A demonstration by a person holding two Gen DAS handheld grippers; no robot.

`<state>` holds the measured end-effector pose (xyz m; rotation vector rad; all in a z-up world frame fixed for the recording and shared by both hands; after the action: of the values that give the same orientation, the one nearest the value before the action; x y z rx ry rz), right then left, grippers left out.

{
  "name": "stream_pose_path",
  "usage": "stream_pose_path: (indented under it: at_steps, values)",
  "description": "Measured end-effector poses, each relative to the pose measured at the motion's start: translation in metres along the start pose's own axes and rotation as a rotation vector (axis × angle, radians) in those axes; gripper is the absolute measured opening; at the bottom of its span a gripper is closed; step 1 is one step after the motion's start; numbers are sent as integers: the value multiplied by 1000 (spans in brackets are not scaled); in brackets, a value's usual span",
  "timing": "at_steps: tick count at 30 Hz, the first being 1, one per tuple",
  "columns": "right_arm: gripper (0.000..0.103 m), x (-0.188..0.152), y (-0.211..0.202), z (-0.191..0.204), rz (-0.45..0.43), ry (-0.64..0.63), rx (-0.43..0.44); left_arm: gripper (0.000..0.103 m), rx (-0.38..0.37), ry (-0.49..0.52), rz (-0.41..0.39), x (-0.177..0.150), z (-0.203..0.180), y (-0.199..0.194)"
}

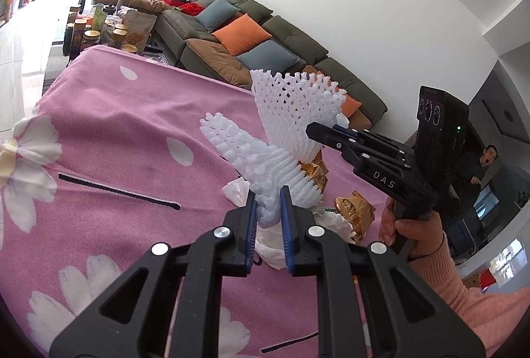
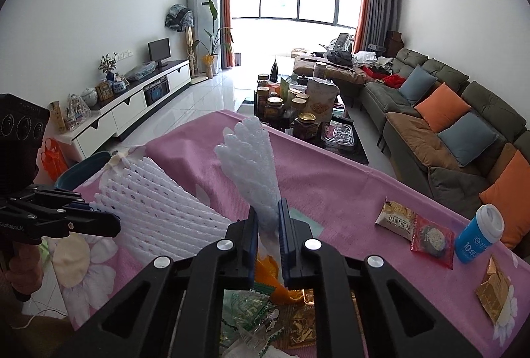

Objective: Collect trash
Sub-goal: 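Carry the foam nets to the teal bin and release with the left gripper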

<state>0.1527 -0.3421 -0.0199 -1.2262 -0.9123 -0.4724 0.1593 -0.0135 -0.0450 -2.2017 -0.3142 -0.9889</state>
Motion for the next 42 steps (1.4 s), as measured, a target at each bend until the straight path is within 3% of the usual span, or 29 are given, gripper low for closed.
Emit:
stream_pose_path:
  at_steps: [8,15,25,30,36,42]
  values:
    - [10,11,-20,6,-67,81,69,14,34,32,-87,-3,-5,-53]
    - [10,19,-28,43,-85,108,239,14,174,50,-156,-23,12,-119]
    - [10,25,20,143,25,92,499,14,441,-63,-241,-62,74,-220]
    - [10,29,49,186,82,94,569,14,542,-170,-253,-86,114,-260]
    - [10,31,78,227,149,86,618,14,612,-254,-247,-112,156,-289]
    - [10,23,100,261,208,80,648,14,672,-295,-172,-129,185,-289]
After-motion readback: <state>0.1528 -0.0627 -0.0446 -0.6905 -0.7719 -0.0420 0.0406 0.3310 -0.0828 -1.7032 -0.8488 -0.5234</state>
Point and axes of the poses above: each gripper's, at about its wrist camera, not at the fingertips, and y roughly the way its jaws point, z to its left, x to its top, the point moved 3 cm from there along y, roughly the way its jaws point, and after that the axes turned 6 degrees about y, right-handed, at the moved point
